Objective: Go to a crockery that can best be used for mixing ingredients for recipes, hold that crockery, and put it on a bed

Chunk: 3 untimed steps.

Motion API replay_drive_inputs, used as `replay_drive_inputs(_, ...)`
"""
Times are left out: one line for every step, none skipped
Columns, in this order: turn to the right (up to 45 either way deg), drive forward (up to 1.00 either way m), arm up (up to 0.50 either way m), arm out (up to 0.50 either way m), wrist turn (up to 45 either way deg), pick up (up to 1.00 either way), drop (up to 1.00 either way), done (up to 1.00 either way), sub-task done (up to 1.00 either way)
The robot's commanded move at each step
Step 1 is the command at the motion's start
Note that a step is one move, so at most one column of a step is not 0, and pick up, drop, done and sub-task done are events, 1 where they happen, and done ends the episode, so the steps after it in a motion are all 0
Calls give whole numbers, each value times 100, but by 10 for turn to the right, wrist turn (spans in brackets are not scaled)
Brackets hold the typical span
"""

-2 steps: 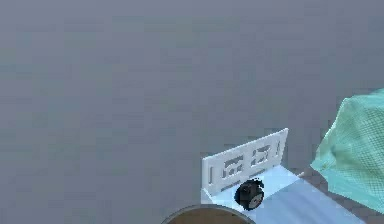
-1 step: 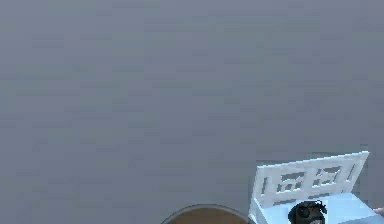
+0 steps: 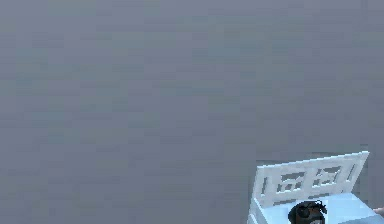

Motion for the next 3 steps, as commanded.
replay_drive_inputs(0,0,0,0,450,0,0,0,0)
replay_drive_inputs(0,0,0,0,240,0,0,0,0)
replay_drive_inputs(0,0,-40,0,0,0,0,0,0)
